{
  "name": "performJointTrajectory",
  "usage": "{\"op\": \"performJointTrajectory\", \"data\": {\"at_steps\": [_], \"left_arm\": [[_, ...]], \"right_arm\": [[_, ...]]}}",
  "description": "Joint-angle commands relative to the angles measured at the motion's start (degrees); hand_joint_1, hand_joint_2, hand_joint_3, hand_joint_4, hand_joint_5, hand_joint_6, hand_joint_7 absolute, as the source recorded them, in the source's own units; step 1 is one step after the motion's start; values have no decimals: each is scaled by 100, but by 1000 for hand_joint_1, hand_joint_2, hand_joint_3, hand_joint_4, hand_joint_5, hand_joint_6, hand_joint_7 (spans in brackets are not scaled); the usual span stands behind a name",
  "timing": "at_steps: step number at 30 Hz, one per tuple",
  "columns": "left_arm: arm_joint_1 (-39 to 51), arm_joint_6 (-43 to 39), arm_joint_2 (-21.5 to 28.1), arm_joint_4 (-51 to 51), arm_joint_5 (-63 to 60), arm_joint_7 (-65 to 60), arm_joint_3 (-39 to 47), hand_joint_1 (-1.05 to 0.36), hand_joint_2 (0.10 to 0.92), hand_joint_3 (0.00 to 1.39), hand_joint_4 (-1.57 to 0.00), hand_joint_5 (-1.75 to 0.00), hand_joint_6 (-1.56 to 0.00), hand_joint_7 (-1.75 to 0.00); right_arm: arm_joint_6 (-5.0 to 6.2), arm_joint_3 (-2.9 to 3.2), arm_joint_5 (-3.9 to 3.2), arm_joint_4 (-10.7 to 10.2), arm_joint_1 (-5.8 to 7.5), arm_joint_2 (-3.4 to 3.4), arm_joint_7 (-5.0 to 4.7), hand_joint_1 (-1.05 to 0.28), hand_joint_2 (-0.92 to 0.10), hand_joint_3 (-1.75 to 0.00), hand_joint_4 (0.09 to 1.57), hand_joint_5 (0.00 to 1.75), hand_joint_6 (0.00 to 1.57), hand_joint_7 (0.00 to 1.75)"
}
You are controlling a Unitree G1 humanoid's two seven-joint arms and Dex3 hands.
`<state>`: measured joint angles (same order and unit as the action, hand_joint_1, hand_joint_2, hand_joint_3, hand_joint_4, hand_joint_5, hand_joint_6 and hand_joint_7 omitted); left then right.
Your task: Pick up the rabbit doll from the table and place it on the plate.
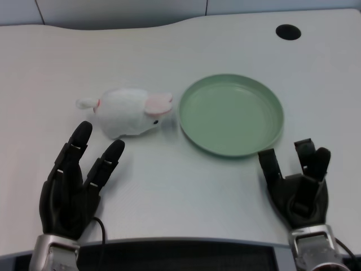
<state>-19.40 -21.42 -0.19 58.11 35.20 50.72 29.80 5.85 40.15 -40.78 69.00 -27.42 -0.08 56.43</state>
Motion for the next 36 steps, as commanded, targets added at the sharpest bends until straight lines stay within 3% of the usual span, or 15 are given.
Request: {"op": "performJointTrajectory", "data": {"at_steps": [1,6,9,25,30,32,36], "left_arm": [[101,16,15,82,-28,-67,28,-626,921,207,-601,-12,-459,-12],[117,26,-10,44,-9,-67,32,-622,921,209,-601,-11,-458,-10],[105,27,-20,51,7,-62,42,-619,921,212,-599,-9,-455,-7],[110,-1,-7,14,13,2,62,-627,921,186,-588,-6,-454,-5],[71,-154,76,103,-64,102,35,-645,921,114,-567,-3,-433,0],[-96,-538,296,73,-324,113,-102,-650,921,84,-570,-4,-448,-6],[-505,-922,669,29,-587,107,-216,-648,921,46,-598,-15,-469,-10]], "right_arm": [[6,-11,-11,8,-243,14,-23,-575,-921,-98,799,1746,649,1686],[57,-24,9,6,-239,11,-26,-578,-921,-101,801,1746,640,1696],[21,-6,-17,26,-264,20,29,-568,-921,-129,793,1746,624,1705],[-56,1,-34,55,-269,23,59,-573,-921,-115,792,1746,646,1659],[-16,-2,-22,50,-272,14,28,-576,-921,-115,794,1746,641,1672],[13,-12,-9,59,-281,16,72,-575,-921,-124,786,1746,627,1676],[77,-31,28,77,-319,11,2,-586,-921,-117,793,1746,625,1695]]}}
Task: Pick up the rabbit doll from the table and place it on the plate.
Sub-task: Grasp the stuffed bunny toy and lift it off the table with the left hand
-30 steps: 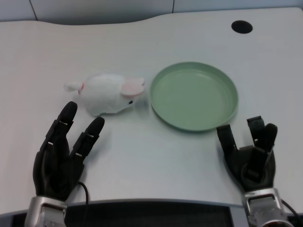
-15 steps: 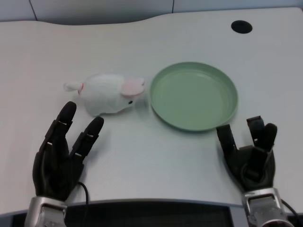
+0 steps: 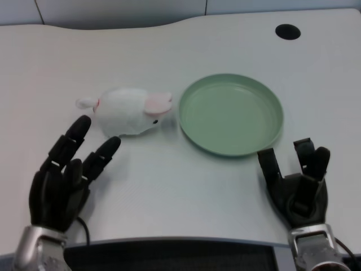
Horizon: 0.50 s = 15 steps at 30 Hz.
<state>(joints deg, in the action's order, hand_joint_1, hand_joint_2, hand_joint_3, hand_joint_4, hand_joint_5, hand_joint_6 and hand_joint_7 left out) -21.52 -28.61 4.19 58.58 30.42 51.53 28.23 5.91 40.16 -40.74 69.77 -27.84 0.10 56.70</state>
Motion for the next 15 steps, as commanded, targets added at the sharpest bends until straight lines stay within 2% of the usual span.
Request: {"op": "performJointTrajectory", "data": {"at_steps": [1,3,9,13,15], "left_arm": [[-385,-251,298,-24,-147,18,-82,-653,919,38,-603,-16,-466,-7],[-525,-328,399,-49,-223,-28,-141,-666,917,27,-606,-15,-464,-5],[-929,-1343,667,228,-820,-402,-415,-677,919,10,-580,-2,-435,0],[-1212,-2078,902,435,-1554,-1032,-773,-699,898,1,-566,0,-466,-11],[-1364,-2542,1130,526,-2263,-1602,-1115,-694,901,5,-523,0,-451,-4]], "right_arm": [[70,-30,24,10,-283,-4,-30,-588,-921,-108,792,1746,624,1687],[57,-23,21,29,-295,4,-32,-587,-921,-105,790,1746,625,1682],[67,-21,25,38,-324,37,-51,-577,-921,-101,795,1746,639,1682],[53,-23,24,40,-337,70,-10,-576,-921,-102,790,1746,621,1698],[10,-14,5,35,-338,75,6,-573,-921,-101,791,1746,625,1698]]}}
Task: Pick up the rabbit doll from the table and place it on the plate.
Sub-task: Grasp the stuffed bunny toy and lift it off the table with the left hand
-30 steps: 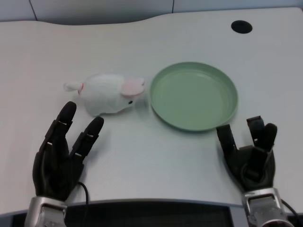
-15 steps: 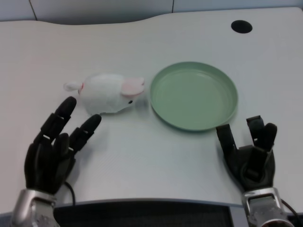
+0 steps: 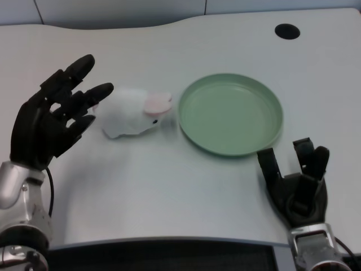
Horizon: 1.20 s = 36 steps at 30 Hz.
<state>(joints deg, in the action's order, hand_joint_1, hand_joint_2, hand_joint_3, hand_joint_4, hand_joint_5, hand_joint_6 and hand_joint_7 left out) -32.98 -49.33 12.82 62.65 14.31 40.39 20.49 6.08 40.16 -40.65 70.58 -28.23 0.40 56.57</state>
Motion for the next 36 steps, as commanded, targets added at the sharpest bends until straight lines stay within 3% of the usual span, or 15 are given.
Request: {"op": "performJointTrajectory", "data": {"at_steps": [1,5,9,17,21,25,27,33,36], "left_arm": [[-303,-676,425,166,-1148,-933,-566,-713,912,13,-472,0,-424,-1],[-424,-956,659,341,-1961,-1924,-998,-760,921,35,-408,0,-396,0],[-872,-827,1154,398,-3882,-4087,-2014,-877,921,47,-299,0,-304,0],[-1566,282,1377,729,-5884,-6718,-3690,-1001,920,73,-203,0,-194,0],[-1790,789,1230,1011,-6110,-6902,-4174,-1013,921,44,-107,0,-155,0],[-1877,1010,1119,1147,-6104,-6963,-4421,-1028,898,19,-120,-16,-174,-11],[-1880,1178,1015,1244,-6159,-7058,-4560,-1039,908,18,-122,-17,-166,-5],[-1915,1804,788,1442,-6179,-6706,-4877,-1048,921,27,-53,0,-61,0],[-1883,2047,697,1497,-6169,-6487,-4949,-1048,921,29,-26,0,-25,0]], "right_arm": [[-36,-10,-12,-45,-300,50,24,-570,-921,-98,792,1746,631,1687],[-72,-5,-19,-47,-299,55,25,-568,-921,-89,794,1746,651,1650],[-73,4,-23,-61,-290,57,-14,-562,-921,-94,804,1746,666,1645],[-29,-2,-26,-70,-302,22,89,-551,-921,-130,788,1746,670,1604],[-74,4,-47,-65,-316,-7,113,-556,-921,-96,784,1746,671,1588],[-52,0,-48,-75,-317,-31,126,-560,-921,-85,786,1746,678,1593],[2,-13,-29,-93,-305,-50,82,-570,-921,-89,790,1746,679,1602],[27,-8,-46,-117,-256,-74,213,-559,-921,-123,778,1746,646,1653],[109,-23,-21,-139,-219,-107,200,-567,-921,-122,788,1746,648,1653]]}}
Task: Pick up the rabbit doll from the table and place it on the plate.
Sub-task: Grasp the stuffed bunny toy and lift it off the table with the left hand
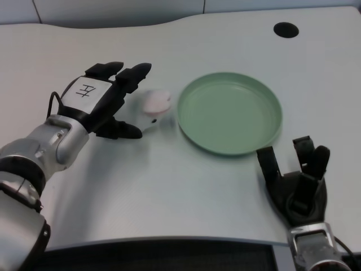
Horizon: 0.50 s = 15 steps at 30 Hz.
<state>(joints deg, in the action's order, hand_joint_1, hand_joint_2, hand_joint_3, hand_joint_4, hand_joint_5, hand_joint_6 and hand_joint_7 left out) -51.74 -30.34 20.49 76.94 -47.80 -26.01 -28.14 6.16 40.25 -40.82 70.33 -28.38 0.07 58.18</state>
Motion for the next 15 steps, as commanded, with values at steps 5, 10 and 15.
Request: {"op": "performJointTrajectory", "data": {"at_steps": [5,10,15], "left_arm": [[-3,205,-78,61,81,182,-139,-1048,921,33,-22,-1,-20,-1],[48,607,-235,163,17,430,-250,-1048,921,54,-4,1,-3,1],[100,876,-313,200,-70,256,-430,-1048,919,47,-2,-1,1,1]], "right_arm": [[129,-39,1,-116,-199,-81,26,-569,-921,-118,795,1746,656,1643],[134,-4,-83,-206,-128,-171,172,-562,-921,-152,801,1746,646,1663],[155,-3,-130,-302,-58,-232,367,-558,-921,-180,795,1746,614,1711]]}}
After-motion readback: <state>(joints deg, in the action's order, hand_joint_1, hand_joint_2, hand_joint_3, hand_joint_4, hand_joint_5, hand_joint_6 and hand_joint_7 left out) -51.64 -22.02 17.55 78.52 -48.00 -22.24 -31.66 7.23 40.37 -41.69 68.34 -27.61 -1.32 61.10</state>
